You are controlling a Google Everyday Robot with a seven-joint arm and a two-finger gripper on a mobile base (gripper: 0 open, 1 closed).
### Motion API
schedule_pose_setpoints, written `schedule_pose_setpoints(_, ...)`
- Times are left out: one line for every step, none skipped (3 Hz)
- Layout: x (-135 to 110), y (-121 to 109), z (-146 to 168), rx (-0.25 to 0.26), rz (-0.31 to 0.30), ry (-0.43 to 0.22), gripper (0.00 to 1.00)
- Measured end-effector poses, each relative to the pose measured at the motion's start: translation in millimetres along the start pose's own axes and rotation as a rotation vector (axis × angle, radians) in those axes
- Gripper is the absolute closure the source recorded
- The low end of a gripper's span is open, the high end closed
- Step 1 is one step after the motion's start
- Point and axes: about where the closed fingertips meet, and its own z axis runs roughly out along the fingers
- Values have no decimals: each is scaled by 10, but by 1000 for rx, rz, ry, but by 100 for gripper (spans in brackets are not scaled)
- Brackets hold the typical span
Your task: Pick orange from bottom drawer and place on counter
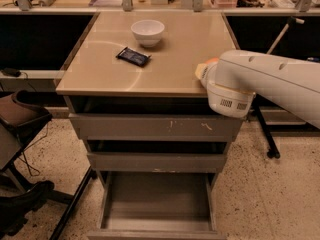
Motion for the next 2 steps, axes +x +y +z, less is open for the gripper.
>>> schedule_pose_setpoints(0, 0, 0, 0, 0, 0, 60)
schedule_pose_setpoints(0, 0, 0, 0, 0, 0, 37)
